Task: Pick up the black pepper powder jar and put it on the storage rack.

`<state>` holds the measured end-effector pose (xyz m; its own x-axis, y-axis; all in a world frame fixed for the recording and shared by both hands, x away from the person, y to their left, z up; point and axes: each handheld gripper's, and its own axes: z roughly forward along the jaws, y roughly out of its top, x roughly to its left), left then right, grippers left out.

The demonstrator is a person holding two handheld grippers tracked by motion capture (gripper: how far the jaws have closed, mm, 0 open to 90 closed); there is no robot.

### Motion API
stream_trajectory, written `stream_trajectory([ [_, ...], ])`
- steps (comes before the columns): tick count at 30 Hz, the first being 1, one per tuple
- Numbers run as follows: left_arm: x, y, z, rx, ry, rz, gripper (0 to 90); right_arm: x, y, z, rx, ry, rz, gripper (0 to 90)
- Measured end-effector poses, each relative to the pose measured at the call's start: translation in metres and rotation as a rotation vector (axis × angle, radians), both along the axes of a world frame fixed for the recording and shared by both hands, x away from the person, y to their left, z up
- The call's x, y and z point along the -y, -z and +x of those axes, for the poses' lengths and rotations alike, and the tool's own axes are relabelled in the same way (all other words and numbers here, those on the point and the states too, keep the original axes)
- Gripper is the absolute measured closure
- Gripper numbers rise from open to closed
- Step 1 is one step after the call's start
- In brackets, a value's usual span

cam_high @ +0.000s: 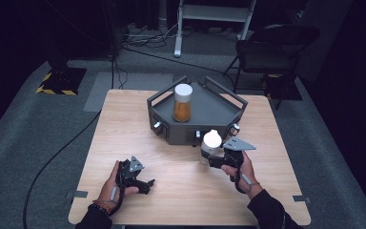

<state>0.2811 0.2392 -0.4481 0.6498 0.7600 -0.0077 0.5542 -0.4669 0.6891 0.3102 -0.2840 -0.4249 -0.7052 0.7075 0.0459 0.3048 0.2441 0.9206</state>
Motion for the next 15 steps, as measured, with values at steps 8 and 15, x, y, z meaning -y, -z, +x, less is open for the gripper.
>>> stream_trajectory([
  [8, 0.0, 0.0, 0.0, 0.0, 0.0, 0.0, 0.4, 0.003, -0.01, -0.005, 0.009, 0.017, 0.014, 29.7],
  [15, 0.0, 0.0, 0.0, 0.0, 0.0, 0.0, 0.4, 0.004, -0.023, -0.009, 0.013, 0.047, 0.02, 29.8],
])
